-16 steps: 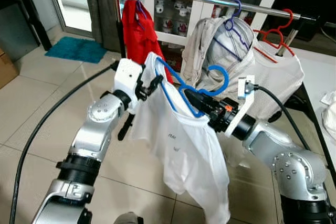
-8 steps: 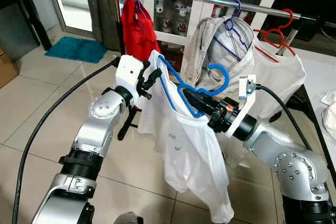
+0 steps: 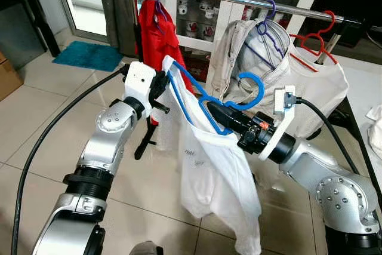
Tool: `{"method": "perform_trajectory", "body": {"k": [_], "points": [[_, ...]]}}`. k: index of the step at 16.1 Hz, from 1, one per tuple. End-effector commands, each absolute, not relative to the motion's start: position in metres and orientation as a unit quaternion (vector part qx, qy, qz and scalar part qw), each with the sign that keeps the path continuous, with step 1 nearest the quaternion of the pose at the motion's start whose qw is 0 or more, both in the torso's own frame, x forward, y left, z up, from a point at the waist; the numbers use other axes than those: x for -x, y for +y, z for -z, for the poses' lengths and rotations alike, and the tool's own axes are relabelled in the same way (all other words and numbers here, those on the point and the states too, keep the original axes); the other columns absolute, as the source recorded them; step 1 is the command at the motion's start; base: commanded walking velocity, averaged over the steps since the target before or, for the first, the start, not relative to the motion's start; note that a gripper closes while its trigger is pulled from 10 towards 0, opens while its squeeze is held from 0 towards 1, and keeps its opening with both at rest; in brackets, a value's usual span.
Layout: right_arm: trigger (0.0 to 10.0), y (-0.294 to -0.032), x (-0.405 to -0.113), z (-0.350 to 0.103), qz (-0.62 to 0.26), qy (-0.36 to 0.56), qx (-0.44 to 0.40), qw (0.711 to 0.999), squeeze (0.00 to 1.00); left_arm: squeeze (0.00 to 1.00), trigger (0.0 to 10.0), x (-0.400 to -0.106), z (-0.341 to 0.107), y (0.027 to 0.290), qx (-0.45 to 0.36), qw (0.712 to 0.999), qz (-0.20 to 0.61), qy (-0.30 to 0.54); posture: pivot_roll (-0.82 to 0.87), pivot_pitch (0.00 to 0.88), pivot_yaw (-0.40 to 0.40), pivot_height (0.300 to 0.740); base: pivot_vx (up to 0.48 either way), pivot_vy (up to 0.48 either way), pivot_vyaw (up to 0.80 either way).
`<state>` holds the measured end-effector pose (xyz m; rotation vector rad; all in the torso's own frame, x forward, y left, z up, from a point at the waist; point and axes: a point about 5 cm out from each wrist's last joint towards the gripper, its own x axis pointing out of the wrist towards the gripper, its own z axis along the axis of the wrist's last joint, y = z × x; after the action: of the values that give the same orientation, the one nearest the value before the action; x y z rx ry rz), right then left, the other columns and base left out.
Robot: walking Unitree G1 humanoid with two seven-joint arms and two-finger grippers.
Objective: Hang hanger
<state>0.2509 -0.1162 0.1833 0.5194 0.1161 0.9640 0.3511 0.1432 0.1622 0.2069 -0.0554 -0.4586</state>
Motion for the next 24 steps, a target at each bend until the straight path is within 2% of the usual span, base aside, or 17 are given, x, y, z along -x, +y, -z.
{"method": "perform_trajectory", "body": {"k": [1, 5, 9, 10, 11, 15, 17, 20, 21, 22, 24], "points": [[0.0, -0.117, -0.246, -0.194, -0.476, 0.028, -0.247, 0.843, 0.00, 0.00, 0.0, -0.353, -0.161, 0.143, -0.107, 0.968, 0.226, -0.020, -0.02, 0.000, -0.062, 0.740, 0.000, 0.000, 0.00], [0.0, -0.119, -0.247, -0.192, -0.470, 0.030, -0.245, 0.847, 0.00, 0.00, 0.0, -0.352, -0.162, 0.143, -0.095, 0.967, 0.234, -0.026, -0.02, 0.000, -0.064, 0.740, 0.000, 0.000, 0.00], [0.0, -0.123, -0.253, -0.185, -0.439, 0.049, -0.233, 0.866, 0.00, 0.00, 0.0, -0.345, -0.166, 0.146, -0.067, 0.965, 0.249, -0.042, -0.02, 0.000, -0.062, 0.740, 0.000, 0.000, 0.00], [0.0, -0.127, -0.258, -0.173, -0.404, 0.081, -0.199, 0.889, 0.00, 0.00, 0.0, -0.337, -0.169, 0.149, -0.050, 0.963, 0.260, -0.052, -0.02, 0.000, -0.063, 0.740, 0.000, 0.000, 0.00], [0.0, -0.129, -0.261, -0.169, -0.389, 0.091, -0.193, 0.896, 0.00, 0.00, 0.0, -0.334, -0.169, 0.151, -0.047, 0.963, 0.261, -0.052, -0.02, 0.000, -0.064, 0.740, 0.000, 0.000, 0.00], [0.0, -0.135, -0.270, -0.161, -0.342, 0.108, -0.179, 0.916, 0.00, 0.00, 0.0, -0.318, -0.160, 0.160, -0.057, 0.961, 0.268, -0.026, -0.01, 0.000, -0.070, 0.740, 0.000, 0.000, 0.00], [0.0, -0.137, -0.271, -0.151, -0.337, 0.139, -0.111, 0.924, 0.00, 0.00, 0.0, -0.313, -0.159, 0.166, -0.063, 0.962, 0.264, -0.012, -0.01, 0.000, -0.073, 0.740, 0.000, 0.000, 0.00], [0.0, -0.136, -0.267, -0.144, -0.357, 0.153, -0.065, 0.919, 0.00, 0.00, 0.0, -0.314, -0.166, 0.174, -0.081, 0.963, 0.256, -0.009, -0.01, 0.000, -0.076, 0.740, 0.000, 0.000, 0.00], [0.0, -0.135, -0.263, -0.144, -0.381, 0.154, -0.037, 0.911, 0.00, 0.00, 0.0, -0.319, -0.172, 0.182, -0.088, 0.968, 0.233, -0.015, -0.01, 0.000, -0.076, 0.740, 0.000, 0.000, 0.00], [0.0, -0.136, -0.255, -0.147, -0.423, 0.146, -0.023, 0.894, 0.00, 0.00, 0.0, -0.332, -0.182, 0.201, -0.113, 0.978, 0.176, -0.016, -0.01, 0.000, -0.076, 0.740, 0.000, 0.000, 0.00], [0.0, -0.137, -0.251, -0.151, -0.441, 0.133, -0.034, 0.887, 0.00, 0.00, 0.0, -0.338, -0.187, 0.215, -0.127, 0.982, 0.140, -0.012, -0.01, 0.000, -0.076, 0.740, 0.000, 0.000, 0.00]]}}
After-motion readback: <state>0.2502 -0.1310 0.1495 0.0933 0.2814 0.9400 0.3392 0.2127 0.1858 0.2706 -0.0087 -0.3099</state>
